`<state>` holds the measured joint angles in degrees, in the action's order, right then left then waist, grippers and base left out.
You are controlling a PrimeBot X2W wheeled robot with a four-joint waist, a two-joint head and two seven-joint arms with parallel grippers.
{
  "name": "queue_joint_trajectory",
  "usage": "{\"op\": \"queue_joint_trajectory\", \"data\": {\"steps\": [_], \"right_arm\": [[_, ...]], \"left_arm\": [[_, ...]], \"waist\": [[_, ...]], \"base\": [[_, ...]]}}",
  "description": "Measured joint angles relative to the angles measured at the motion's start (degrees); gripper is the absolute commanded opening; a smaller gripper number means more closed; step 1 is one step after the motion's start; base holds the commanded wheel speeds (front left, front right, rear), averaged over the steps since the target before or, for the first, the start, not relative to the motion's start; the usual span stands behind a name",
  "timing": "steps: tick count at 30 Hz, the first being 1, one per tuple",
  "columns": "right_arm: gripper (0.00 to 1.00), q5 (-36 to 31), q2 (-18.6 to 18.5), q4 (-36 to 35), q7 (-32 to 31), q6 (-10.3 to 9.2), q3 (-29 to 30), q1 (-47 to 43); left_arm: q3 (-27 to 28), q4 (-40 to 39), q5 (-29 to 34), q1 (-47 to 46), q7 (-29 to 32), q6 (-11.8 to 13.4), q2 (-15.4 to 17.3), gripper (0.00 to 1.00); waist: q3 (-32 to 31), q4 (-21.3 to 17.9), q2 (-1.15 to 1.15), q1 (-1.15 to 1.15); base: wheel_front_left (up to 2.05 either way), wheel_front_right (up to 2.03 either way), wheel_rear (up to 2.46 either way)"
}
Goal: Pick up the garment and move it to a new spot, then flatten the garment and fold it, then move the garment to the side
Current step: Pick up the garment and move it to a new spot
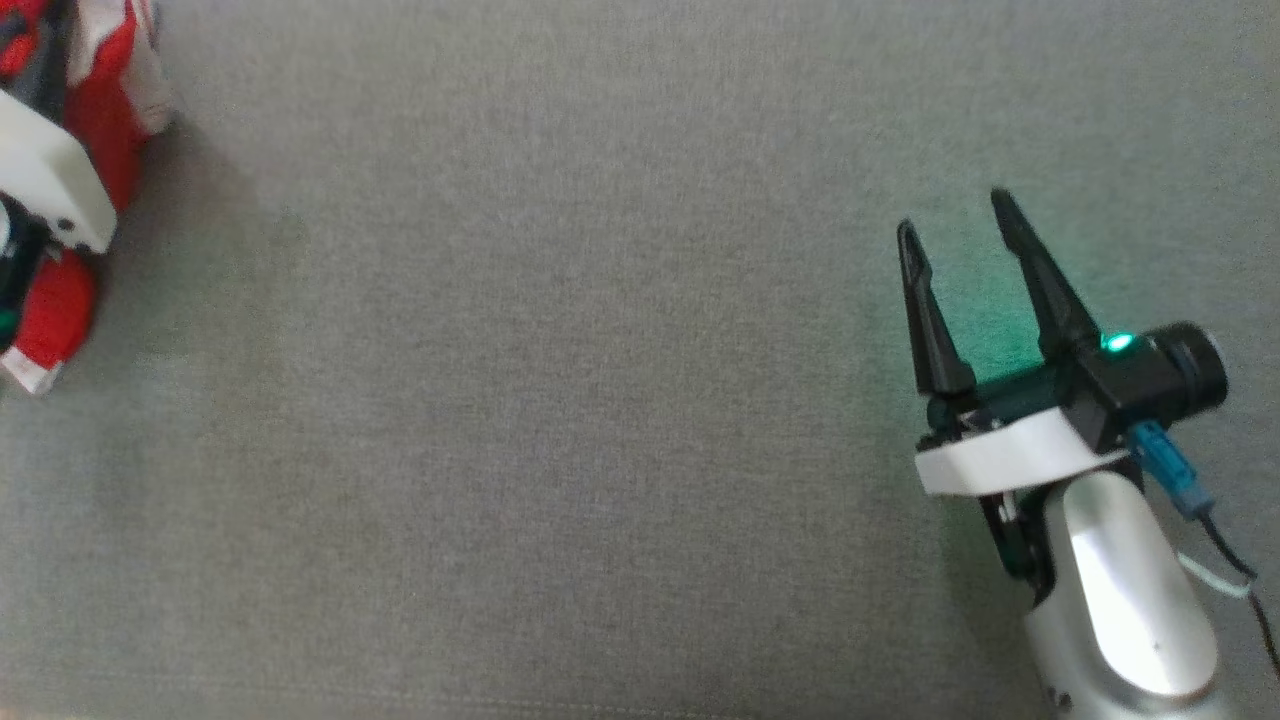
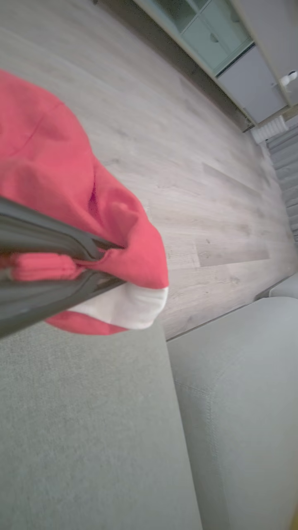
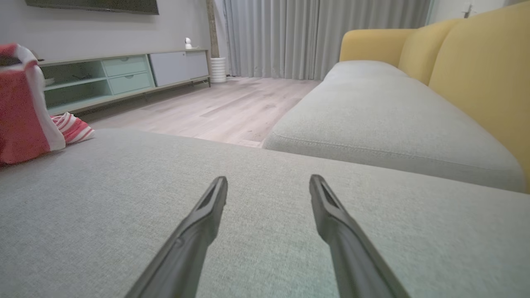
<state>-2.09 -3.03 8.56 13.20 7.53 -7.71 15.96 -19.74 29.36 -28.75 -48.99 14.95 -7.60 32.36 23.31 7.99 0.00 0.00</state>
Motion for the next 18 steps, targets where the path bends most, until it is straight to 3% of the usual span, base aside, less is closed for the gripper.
{"op": "queue_joint_trajectory", "data": {"steps": [8, 14, 18], "right_arm": [[1.0, 3.39, 0.04, 2.75, 0.97, 0.0, 0.67, -3.93], [1.0, 5.26, 0.11, 3.65, 1.01, 0.0, 0.64, -5.97], [1.0, 6.47, 0.15, 3.99, 1.02, 0.0, 0.53, -6.44]], "left_arm": [[-4.68, -9.93, -0.67, -2.36, 1.32, 0.0, 2.68, 0.0], [-8.33, -14.94, -1.96, -3.41, 2.67, 0.0, 2.43, 0.0], [-9.65, -17.46, -5.16, -5.58, 2.64, 0.01, -2.13, 0.0]], "waist": [[-8.45, -1.21, 0.0, -0.01], [-12.79, -3.74, 0.0, -0.02], [-14.96, -7.05, 0.0, 0.0]], "base": [[0.0, 0.0, 0.0], [0.0, 0.0, 0.0], [0.0, 0.0, 0.0]]}}
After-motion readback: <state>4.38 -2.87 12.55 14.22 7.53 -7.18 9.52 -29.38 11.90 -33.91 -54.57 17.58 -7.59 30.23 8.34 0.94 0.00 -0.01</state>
